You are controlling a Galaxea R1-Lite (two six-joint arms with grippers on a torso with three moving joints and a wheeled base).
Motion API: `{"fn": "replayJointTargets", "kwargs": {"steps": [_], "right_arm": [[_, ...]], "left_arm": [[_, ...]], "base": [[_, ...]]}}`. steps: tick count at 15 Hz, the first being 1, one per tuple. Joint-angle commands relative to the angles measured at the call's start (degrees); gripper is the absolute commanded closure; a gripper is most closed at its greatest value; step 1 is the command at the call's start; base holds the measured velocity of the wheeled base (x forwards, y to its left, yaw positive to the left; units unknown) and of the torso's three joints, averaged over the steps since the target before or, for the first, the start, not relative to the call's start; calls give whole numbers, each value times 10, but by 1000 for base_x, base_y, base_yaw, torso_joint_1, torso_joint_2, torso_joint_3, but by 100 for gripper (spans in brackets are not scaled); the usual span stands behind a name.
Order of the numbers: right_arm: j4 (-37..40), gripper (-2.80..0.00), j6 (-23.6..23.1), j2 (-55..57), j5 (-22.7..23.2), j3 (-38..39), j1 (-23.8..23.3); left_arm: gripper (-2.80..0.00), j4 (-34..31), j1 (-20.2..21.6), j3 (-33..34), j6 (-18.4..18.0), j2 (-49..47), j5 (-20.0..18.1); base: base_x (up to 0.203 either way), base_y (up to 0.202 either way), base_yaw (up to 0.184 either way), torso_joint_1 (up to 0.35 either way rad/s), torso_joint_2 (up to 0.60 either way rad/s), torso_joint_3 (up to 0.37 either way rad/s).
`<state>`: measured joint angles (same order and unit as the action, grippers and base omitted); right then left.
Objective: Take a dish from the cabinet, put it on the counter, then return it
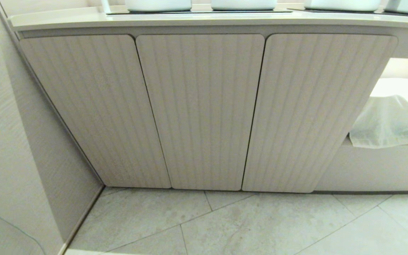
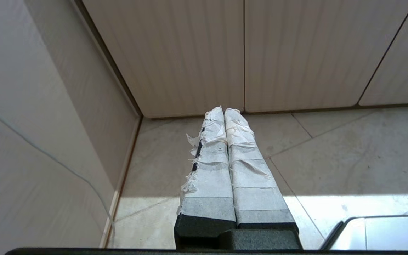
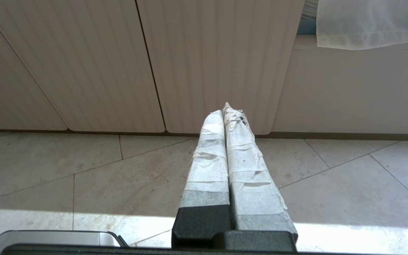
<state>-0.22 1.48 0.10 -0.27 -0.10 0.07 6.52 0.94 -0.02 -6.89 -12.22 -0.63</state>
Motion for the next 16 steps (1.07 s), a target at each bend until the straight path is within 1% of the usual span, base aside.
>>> {"fn": "replayJointTargets", "kwargs": {"steps": [1, 3, 4, 5, 16], "right_arm": [[0, 0, 0, 0, 0, 0, 0], [0, 0, 0, 0, 0, 0, 0], [0, 0, 0, 0, 0, 0, 0], [0, 0, 0, 0, 0, 0, 0], [0, 0, 0, 0, 0, 0, 0]], "left_arm": [[0, -25, -5, 0, -6, 87, -4], [0, -53, -9, 0, -15, 122, -17], [0, -58, -9, 0, -11, 121, -18], [0, -58, -9, 0, -3, 121, -17], [0, -59, -9, 0, -1, 121, -15]], "base": [[0, 0, 0, 0, 0, 0], [0, 0, 0, 0, 0, 0], [0, 0, 0, 0, 0, 0], [0, 0, 0, 0, 0, 0], [0, 0, 0, 0, 0, 0]]}}
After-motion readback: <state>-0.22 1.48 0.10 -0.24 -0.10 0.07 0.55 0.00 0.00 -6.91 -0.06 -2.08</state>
